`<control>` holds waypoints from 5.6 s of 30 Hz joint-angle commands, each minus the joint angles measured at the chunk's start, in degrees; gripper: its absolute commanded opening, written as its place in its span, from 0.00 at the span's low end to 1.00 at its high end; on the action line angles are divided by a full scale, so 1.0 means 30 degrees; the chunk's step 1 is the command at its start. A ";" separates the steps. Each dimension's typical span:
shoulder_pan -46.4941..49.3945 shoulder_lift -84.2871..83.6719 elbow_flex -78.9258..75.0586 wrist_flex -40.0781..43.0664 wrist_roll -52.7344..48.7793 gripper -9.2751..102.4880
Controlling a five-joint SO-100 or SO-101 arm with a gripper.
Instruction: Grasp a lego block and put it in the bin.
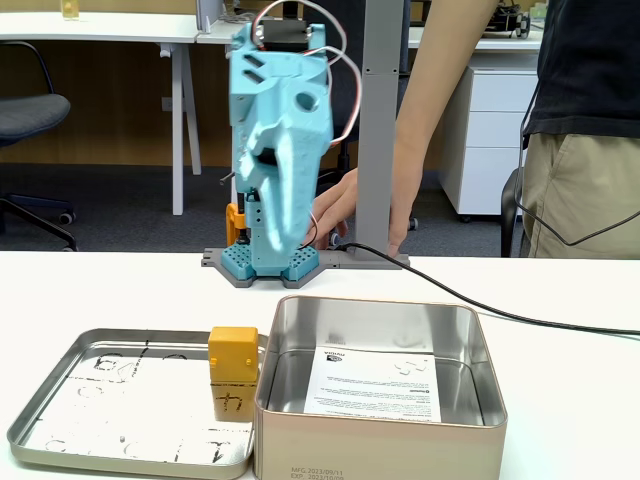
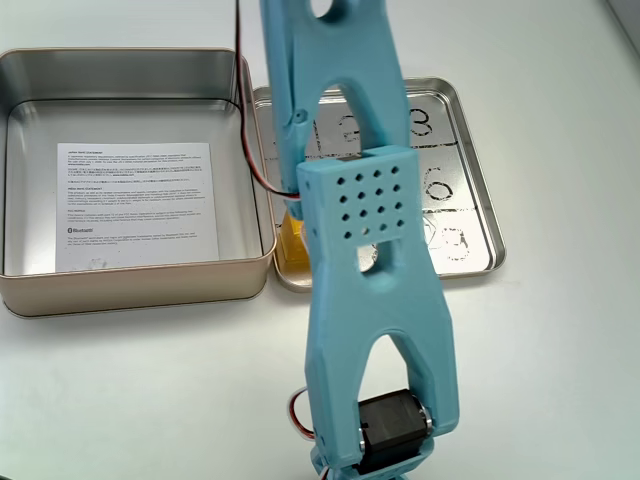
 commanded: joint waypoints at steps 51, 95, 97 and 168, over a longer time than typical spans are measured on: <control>0.2432 2.3145 4.3389 -0.9756 -0.0732 0.34; 0.3369 1.8252 4.5088 -1.3916 -0.2021 0.08; 0.3867 1.8779 4.4766 -1.3682 -0.1758 0.08; -0.5039 0.9434 3.0615 -0.8232 -0.0586 0.36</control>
